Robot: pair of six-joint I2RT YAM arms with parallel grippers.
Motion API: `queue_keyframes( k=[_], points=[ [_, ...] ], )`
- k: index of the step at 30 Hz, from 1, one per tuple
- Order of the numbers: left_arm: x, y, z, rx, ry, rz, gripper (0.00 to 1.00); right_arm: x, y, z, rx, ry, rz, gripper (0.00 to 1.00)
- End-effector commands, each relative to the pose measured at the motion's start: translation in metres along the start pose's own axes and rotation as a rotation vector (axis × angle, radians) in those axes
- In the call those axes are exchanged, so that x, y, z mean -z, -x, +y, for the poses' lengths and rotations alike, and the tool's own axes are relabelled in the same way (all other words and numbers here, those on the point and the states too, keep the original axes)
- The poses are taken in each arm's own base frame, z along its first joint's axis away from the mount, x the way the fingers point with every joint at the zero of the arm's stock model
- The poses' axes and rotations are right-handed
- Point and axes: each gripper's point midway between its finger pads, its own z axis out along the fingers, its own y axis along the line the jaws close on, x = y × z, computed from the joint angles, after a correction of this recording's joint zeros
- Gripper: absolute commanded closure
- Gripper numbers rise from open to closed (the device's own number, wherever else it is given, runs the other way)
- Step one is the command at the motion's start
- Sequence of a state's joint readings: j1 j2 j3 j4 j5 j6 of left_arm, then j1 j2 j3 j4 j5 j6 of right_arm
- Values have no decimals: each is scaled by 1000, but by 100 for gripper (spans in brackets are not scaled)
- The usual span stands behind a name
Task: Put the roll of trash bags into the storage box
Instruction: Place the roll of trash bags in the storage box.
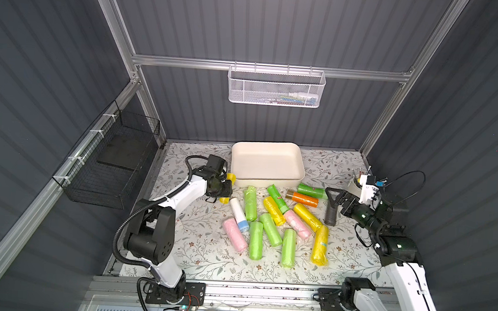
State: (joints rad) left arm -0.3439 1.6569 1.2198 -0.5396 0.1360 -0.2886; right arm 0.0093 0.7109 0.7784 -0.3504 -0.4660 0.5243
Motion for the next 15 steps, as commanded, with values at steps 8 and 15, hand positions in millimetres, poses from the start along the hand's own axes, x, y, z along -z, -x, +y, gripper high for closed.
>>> queue_keyframes(
  k=[8, 15],
  points=[
    [33, 50, -45, 14, -131, -98, 60, -7, -5, 16, -14, 118, 27, 1],
    [20, 90, -54, 16, -136, -152, 61, -5, -6, 19, -35, 133, 37, 1]
  ],
)
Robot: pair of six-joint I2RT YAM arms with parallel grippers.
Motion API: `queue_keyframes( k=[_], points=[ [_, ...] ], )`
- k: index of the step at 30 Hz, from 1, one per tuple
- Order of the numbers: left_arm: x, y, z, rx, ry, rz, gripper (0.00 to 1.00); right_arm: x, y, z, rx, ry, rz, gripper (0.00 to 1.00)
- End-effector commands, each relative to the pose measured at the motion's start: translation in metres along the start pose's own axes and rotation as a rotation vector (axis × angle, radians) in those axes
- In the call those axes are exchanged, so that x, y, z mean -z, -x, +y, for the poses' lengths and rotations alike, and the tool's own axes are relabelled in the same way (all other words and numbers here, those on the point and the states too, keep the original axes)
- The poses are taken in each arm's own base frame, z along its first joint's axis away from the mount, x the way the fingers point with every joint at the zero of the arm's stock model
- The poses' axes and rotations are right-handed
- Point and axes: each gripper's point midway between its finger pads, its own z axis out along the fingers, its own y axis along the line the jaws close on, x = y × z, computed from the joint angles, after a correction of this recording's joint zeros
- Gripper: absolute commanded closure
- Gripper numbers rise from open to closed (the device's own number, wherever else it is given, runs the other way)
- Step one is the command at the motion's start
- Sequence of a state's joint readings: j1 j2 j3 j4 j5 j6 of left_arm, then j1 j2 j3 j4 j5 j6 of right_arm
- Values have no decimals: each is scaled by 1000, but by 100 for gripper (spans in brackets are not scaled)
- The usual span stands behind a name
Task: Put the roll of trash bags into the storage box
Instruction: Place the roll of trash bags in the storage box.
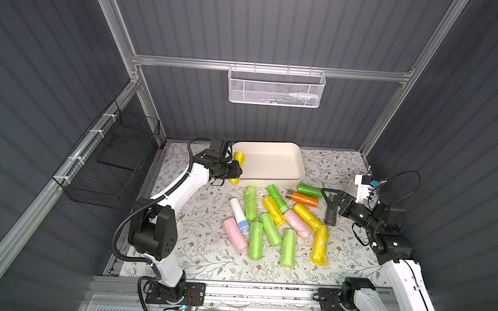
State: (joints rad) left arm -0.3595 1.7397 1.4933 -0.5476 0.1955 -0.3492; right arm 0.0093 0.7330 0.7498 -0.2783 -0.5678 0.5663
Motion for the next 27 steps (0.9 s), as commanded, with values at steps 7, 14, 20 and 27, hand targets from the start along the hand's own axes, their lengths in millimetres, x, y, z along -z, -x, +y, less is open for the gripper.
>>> queue_keyframes(
  k=[7, 14, 20, 27],
  points=[
    [-56, 33, -3, 21, -15, 16, 61, 13, -2, 7, 25, -6, -10, 1],
    [-86, 55, 13, 22, 74, -22, 61, 15, -10, -1, 19, -38, -3, 1],
    [-103, 67, 25, 8, 170, -42, 62, 13, -12, -8, 21, -64, 5, 1],
    [-124, 64, 41, 0, 284, -19, 62, 14, -17, -15, 3, -95, 19, 1]
  ],
)
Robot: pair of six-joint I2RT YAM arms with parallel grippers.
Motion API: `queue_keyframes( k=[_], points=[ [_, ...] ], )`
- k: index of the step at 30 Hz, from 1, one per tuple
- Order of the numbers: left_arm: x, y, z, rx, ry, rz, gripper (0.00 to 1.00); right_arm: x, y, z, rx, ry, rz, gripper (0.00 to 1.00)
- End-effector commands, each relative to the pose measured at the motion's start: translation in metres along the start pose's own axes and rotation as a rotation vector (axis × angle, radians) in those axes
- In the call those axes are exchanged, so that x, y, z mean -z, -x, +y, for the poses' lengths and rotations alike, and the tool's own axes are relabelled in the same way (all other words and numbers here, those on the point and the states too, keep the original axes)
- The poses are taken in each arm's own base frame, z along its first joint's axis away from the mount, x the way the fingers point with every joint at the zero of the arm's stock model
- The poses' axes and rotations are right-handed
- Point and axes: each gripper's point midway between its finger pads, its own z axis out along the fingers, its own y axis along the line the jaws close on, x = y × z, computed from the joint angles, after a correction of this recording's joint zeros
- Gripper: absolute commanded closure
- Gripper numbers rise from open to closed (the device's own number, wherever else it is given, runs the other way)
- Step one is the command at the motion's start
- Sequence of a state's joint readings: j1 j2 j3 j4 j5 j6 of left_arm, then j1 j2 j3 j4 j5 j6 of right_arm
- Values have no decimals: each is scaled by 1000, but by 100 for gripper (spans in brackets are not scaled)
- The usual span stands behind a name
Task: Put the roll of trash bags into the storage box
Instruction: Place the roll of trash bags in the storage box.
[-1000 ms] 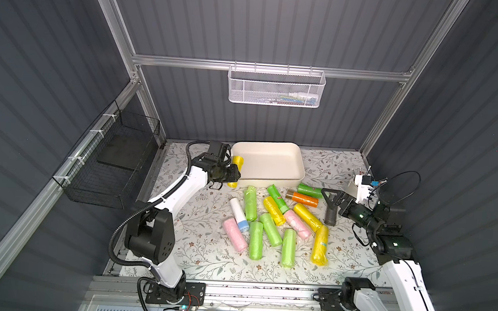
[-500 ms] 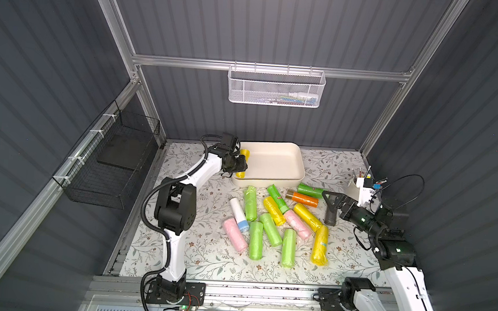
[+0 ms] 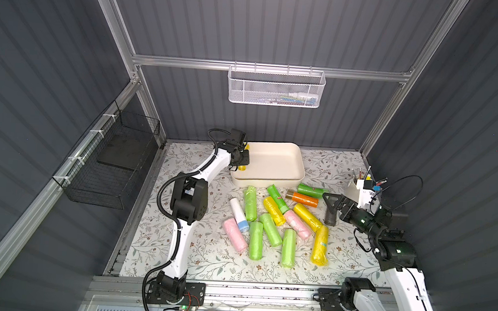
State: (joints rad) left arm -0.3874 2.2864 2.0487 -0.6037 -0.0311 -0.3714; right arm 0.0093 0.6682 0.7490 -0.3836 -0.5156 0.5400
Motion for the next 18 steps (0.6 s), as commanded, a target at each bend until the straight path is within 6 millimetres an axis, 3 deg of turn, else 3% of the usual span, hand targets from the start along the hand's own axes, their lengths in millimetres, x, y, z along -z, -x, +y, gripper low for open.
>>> queue_keyframes(
  k=[1, 18],
  points=[
    [-6, -1, 8, -11, 81, 13, 63, 0, -7, -9, -2, -38, 18, 1],
    [-27, -4, 30, -91, 266, 6, 63, -2, -10, -21, -10, -99, 37, 1]
  ],
)
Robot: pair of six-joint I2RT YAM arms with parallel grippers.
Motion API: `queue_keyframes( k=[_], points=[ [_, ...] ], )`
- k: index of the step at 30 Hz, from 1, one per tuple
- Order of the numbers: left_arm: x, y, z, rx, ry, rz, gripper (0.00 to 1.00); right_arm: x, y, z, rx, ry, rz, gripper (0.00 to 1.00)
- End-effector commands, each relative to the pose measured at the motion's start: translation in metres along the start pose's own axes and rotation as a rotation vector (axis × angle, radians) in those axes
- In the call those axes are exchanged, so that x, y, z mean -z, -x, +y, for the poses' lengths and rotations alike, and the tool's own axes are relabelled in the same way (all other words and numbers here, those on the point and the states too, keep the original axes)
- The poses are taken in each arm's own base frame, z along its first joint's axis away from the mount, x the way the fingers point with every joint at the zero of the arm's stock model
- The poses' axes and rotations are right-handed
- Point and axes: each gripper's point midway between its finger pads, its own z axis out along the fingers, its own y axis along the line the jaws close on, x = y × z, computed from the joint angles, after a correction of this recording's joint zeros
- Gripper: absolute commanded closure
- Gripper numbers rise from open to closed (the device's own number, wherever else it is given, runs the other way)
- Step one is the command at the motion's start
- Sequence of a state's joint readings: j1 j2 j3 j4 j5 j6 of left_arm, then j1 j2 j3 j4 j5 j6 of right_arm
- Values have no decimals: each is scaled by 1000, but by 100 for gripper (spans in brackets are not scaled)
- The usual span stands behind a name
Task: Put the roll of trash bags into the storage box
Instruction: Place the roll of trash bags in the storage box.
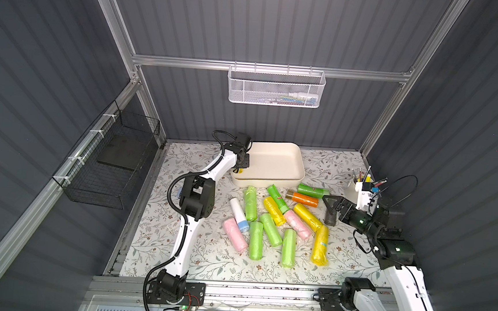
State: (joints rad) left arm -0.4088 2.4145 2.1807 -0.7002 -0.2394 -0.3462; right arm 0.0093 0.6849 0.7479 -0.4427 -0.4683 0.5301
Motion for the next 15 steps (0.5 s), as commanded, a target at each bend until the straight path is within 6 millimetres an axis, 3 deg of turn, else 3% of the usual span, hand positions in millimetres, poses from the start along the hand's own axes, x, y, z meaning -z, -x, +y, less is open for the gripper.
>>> queue_keyframes(
  k=[1, 15],
  points=[
    [0, 3, 3, -43, 57, -13, 63, 0, 0, -3, 17, -22, 1, 1],
    [-22, -12, 5, -66, 86, 19, 62, 0, 0, -10, -4, -65, 10, 1]
  ],
)
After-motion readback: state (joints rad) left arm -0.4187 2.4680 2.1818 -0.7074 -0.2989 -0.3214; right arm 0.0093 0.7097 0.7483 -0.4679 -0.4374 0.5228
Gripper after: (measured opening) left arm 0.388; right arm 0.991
